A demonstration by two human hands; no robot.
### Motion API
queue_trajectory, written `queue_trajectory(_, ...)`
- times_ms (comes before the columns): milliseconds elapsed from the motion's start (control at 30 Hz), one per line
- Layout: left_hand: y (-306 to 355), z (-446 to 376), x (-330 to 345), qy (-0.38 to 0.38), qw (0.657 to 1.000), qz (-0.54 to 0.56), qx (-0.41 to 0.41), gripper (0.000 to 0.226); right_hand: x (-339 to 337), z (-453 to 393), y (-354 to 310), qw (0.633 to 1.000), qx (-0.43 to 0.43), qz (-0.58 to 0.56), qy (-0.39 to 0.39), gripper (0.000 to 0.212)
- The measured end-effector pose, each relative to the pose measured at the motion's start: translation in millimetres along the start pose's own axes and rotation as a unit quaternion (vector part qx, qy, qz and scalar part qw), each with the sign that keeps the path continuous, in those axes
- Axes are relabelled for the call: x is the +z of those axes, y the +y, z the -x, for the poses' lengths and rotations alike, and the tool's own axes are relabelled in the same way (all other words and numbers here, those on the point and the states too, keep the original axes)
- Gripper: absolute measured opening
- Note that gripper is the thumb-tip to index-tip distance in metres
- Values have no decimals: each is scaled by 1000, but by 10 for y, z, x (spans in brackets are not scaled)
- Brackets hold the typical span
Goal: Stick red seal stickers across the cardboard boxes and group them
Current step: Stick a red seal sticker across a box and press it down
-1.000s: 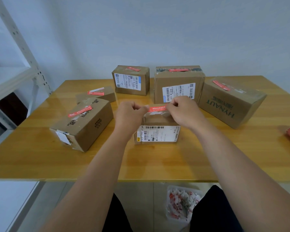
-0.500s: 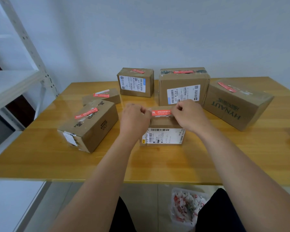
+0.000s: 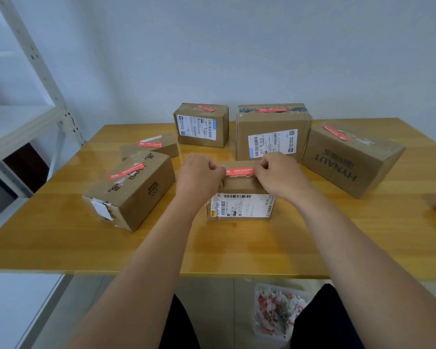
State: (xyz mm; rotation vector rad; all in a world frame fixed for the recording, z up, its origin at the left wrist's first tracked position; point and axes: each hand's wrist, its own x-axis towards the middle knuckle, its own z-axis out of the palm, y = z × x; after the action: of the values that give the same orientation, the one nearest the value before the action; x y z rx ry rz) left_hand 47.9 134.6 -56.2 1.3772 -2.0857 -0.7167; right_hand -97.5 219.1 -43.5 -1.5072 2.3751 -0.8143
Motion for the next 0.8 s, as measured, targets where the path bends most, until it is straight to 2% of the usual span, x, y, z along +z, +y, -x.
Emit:
queue_trajectory(267,-11,-49,13,-5,1000,-30,7,25,4,14,-12,1000,-13,27,5,23)
queue_trajectory(467,45,39,7,9,995,-82,49,25,69,14,-7,997,-30,71,20,20)
queue_trajectory(800,54,62,12,10,995,-88,53,21,118,-11,29,995,-37,90,37,19)
